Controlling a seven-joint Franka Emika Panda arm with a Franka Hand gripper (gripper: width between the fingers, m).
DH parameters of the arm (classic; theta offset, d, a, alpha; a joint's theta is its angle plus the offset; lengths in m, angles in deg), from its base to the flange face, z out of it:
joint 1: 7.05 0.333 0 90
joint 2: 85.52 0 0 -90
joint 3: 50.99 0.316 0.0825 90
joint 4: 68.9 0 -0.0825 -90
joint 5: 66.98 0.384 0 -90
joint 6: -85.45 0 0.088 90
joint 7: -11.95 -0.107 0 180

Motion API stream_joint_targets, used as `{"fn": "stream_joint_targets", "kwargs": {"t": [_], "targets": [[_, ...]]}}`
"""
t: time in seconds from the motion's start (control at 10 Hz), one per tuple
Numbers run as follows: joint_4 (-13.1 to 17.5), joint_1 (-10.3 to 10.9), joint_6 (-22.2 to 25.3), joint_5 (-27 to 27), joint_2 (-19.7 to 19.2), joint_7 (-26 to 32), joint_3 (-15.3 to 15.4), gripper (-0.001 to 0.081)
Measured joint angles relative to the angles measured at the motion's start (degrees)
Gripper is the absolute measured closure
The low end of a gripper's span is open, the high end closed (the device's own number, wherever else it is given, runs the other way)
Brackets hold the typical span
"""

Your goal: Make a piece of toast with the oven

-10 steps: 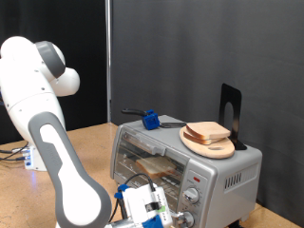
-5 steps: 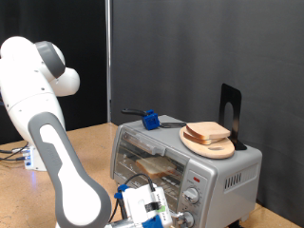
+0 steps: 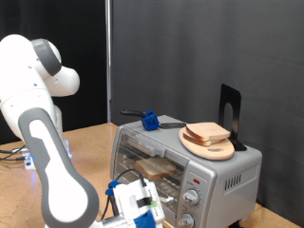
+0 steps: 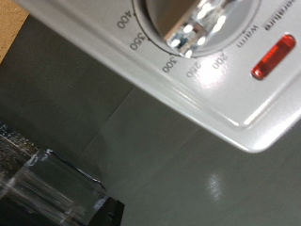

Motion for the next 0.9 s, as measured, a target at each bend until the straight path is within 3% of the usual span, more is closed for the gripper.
{"fn": "stream_joint_targets", "kwargs": {"t": [0.1,0.2,0.3,0.6,0.9], "targets": [[-0.63,-0.26,-0.34,-0.75,0.94,-2.24,-0.80,0.0201],[-1.52,-0.42,-0.42,-2.30,2.31,-5.63,-2.11,0.0073],[-2.40,-0.54,-0.02,-4.82,3.91,-10.61,-3.64,0.0013],[-3.53,-1.65,6.52,-10.50,7.61,-24.66,-6.94,0.0002],[-3.84,-4.11,15.09,-13.55,9.86,-32.22,-8.53,-0.0002]]}}
